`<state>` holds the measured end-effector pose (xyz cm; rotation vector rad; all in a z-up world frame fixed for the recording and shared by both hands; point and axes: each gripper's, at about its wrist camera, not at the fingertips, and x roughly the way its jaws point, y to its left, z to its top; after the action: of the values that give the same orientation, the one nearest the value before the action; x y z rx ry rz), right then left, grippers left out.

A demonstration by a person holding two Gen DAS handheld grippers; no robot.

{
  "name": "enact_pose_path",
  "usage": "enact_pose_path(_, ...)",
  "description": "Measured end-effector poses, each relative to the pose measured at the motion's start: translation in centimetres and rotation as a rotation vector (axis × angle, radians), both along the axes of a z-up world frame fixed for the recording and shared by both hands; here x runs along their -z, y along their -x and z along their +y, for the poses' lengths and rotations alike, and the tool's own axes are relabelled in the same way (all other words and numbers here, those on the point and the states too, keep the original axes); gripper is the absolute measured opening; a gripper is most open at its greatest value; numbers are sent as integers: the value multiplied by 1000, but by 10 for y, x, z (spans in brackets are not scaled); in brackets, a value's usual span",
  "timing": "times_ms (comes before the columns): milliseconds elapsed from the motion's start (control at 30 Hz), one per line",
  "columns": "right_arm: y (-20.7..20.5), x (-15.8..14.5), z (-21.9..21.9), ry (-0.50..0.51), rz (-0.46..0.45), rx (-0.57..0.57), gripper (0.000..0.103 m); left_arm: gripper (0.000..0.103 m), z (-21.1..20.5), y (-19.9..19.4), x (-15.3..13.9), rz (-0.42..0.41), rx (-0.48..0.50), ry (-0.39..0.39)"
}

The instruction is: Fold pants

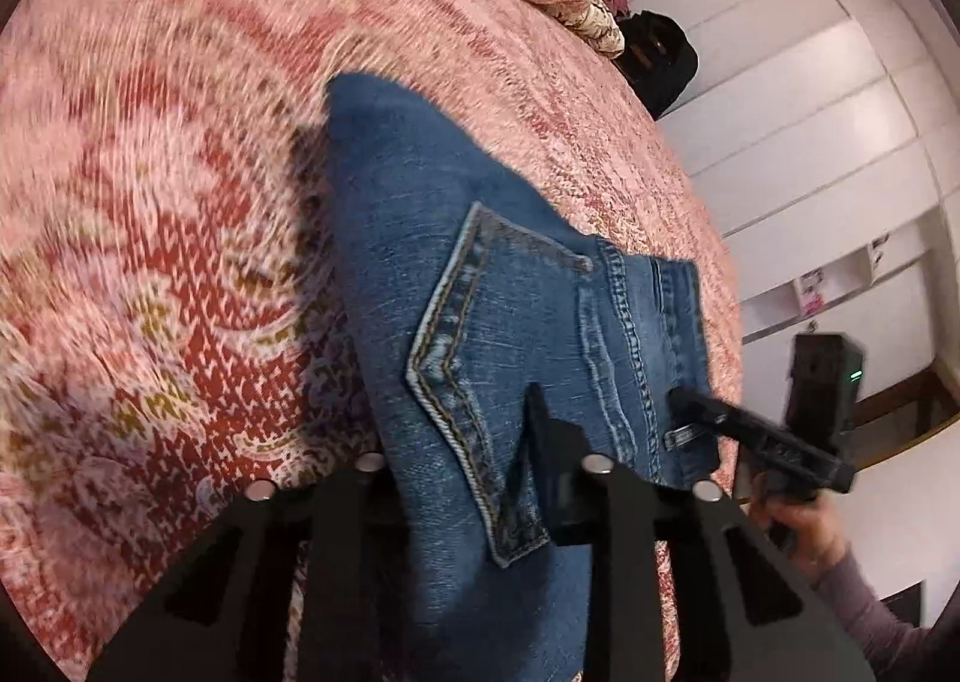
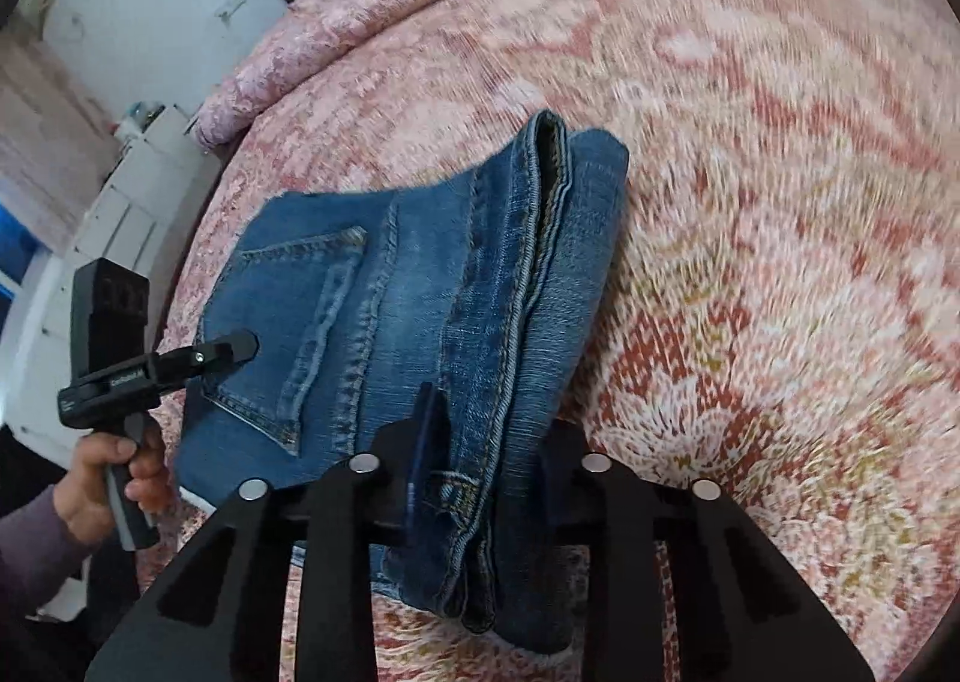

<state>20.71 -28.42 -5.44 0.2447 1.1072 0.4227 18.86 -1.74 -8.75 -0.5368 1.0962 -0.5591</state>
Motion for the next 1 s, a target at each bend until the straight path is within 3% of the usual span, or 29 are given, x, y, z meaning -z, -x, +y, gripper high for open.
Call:
enact_pose_path(100, -3, -21, 4, 5, -49, -9, 18, 18, -3, -6, -21, -29, -5, 5)
enact_pose_path(367, -25, -56, 10, -33, -145, -45, 17, 18, 30, -39, -82, -159, -24, -13)
enact_pose_path(500, -63, -42, 37, -58, -147, -38, 17, 19, 58, -62, -82, -158, -63, -71)
enact_pose_path(567, -76, -22, 45, -90, -96, -25, 17, 20, 71, -75, -67, -130, -86, -116)
enact_pose_path(600, -86, -3, 48, -86, -39, 17, 17, 31, 73, -83, -55, -94, -103, -164)
enact_pose_path(633, -90, 12, 49, -58, -8, 55, 25, 54, 75, -89, -38, -32, -120, -245)
enact_pose_path(667, -92, 25, 49, -35, 22, 73, 34, 62, 73, -87, -23, 18, -114, -292)
enact_pose_path(733, -86, 33, 37, -99, 38, 145, 39, 81, 76, -78, -13, 38, -135, -359)
enact_pose_path(867, -60, 6, 5, -145, -47, 262, 40, 87, 91, -43, -30, -73, -238, -347)
enact_pose_path(933, -56, -2, -1, -216, -51, 227, 40, 91, 91, -28, -37, -114, -257, -320)
enact_pose_path(1000, -57, -8, 12, -191, -52, 139, 40, 91, 80, -16, -39, -132, -220, -301)
